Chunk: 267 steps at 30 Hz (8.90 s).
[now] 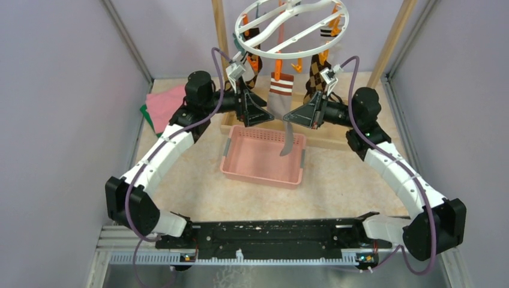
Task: Remove the socks clipped to the hanger
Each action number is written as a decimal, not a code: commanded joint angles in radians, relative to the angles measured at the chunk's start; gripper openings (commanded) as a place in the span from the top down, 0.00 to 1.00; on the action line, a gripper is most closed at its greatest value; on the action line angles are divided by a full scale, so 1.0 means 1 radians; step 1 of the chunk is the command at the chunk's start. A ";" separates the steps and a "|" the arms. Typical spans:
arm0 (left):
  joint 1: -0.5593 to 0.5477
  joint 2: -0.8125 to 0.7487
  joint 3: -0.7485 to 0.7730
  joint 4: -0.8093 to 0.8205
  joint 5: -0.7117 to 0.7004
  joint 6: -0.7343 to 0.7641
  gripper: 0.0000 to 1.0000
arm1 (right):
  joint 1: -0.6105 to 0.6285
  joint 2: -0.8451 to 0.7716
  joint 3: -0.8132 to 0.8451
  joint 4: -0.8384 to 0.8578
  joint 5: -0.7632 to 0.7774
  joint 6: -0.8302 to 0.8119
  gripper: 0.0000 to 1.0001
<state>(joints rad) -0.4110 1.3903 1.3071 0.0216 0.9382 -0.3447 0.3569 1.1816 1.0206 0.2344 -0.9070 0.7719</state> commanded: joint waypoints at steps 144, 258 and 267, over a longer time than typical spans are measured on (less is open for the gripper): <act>-0.004 -0.063 0.177 -0.198 -0.479 0.437 0.09 | -0.174 0.076 0.256 -0.021 0.455 0.011 0.70; -0.107 -0.063 -0.025 -0.230 -0.082 0.283 1.00 | 0.267 0.018 0.232 -0.141 0.711 -0.317 0.13; -0.146 -0.051 0.001 -0.241 -0.113 0.274 1.00 | 0.309 0.043 0.297 -0.137 0.887 -0.437 0.12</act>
<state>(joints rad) -0.5423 1.3624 1.2716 -0.2298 0.8391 -0.0834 0.6640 1.2209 1.2606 0.0864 -0.1444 0.4225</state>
